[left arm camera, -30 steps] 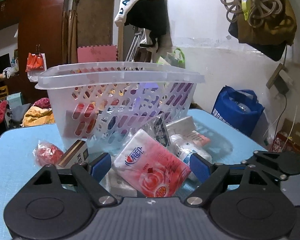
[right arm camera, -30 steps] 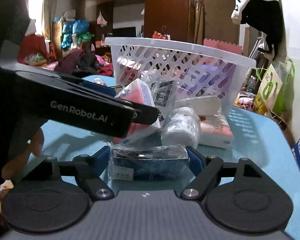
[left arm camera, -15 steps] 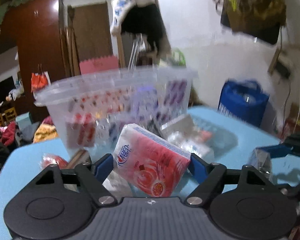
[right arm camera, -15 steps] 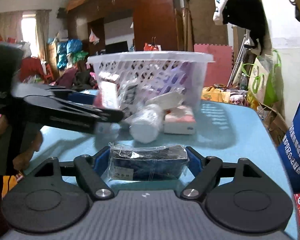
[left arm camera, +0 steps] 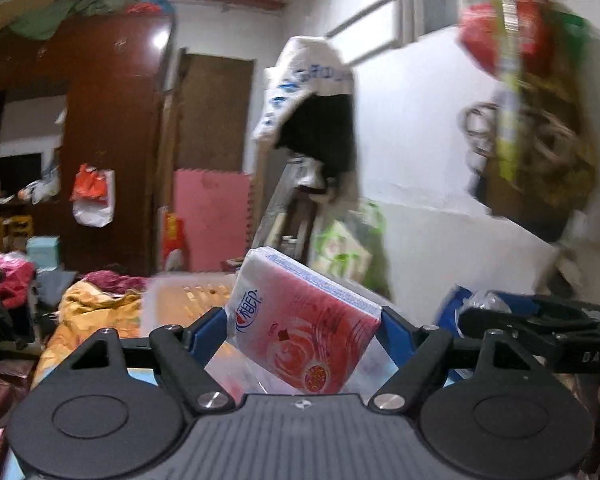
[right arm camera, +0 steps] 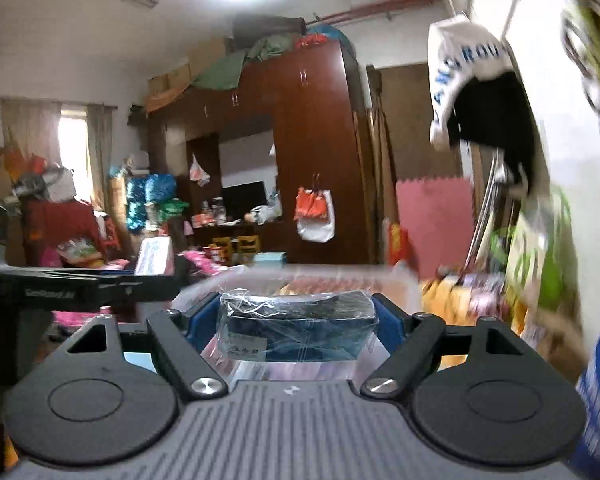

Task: Organize objects
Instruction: 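Grasp a pink tissue pack with the left tool while the right tool grasps a dark clear-wrapped pack, then drop the pink pack and dark pack into the basket with both tools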

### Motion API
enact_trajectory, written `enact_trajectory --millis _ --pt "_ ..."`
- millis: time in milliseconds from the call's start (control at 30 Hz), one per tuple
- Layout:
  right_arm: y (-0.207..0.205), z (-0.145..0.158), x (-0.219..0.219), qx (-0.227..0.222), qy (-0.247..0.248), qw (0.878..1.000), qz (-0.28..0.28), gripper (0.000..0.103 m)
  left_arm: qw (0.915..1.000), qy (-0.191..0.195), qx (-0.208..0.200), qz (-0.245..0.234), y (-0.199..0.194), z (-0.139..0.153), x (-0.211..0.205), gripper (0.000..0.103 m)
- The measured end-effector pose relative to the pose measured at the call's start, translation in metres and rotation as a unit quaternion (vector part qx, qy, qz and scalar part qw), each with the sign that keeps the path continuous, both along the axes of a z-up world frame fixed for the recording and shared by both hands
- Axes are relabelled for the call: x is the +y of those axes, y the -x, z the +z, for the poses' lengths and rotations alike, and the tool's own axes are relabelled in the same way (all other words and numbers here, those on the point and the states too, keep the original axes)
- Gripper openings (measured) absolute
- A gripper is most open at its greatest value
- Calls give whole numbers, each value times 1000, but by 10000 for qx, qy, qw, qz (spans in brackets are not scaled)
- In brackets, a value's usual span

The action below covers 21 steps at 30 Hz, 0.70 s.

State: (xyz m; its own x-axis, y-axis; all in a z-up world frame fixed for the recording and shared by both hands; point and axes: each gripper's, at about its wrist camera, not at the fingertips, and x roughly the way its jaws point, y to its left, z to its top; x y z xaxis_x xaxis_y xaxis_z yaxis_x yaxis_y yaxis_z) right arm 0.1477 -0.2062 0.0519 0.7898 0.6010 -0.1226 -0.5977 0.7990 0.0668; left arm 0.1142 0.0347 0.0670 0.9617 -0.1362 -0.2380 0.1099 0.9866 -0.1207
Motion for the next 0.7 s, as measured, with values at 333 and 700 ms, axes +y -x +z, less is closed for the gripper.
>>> enact_trajectory --millis 333,700 --pt "-92 6 56 536 662 9964 -18 102 9897 505 1276 398 -111 -8 31 87" --pt "-41 -11 3 791 252 9960 326 103 9951 177 824 516 -73 -2 42 103"
